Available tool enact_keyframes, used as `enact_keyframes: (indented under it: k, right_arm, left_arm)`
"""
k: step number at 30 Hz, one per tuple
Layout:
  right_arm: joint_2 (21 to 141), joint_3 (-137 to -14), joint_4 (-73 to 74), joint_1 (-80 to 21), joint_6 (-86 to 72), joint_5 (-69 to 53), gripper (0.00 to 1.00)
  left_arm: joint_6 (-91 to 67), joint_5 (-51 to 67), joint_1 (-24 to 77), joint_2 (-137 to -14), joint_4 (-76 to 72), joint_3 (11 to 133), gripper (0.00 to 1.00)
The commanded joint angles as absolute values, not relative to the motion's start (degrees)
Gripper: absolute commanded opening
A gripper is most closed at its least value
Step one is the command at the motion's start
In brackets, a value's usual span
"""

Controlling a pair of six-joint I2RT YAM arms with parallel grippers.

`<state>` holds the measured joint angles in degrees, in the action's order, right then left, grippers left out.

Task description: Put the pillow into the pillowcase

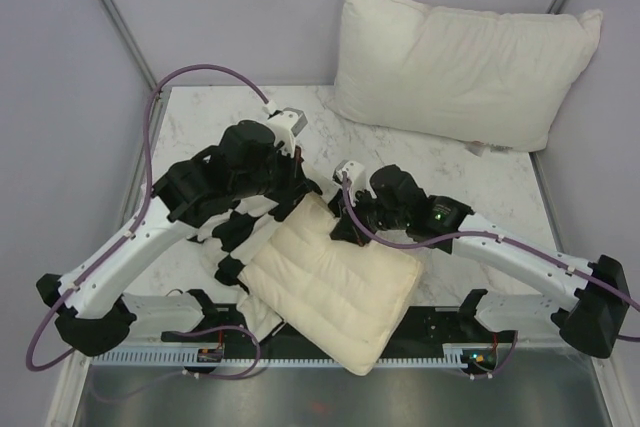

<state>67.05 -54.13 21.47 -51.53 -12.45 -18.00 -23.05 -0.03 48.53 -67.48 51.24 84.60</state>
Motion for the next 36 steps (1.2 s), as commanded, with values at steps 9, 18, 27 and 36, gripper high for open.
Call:
enact_keyframes:
  k: [9, 18, 27, 36]
  right_arm:
    - [60.92, -61.96, 9.41, -52.12, -27.58, 4.03, 0.0]
    - [51.51, -44.05, -13.41, -42.19, -41.83, 10.63, 0.0]
    - [49.04, -36.48, -6.61, -34.82, -49.12, 16.26, 0.0]
    - [45.18, -29.88, 7.09, -25.31, -45.28, 18.8, 0.81]
  left_arm:
    - [-27.85, 3.78, 52.9, -77.16, 45.35, 91.22, 0.02]
    - [-35.59, 6.85, 62.31, -79.11, 40.44, 92.73, 0.02]
    - [-27.87, -1.41, 58.89, -83.49, 42.62, 94.04, 0.66]
    - [-24.96, -4.83, 37.81, -74.2, 43.86, 77.89, 0.93]
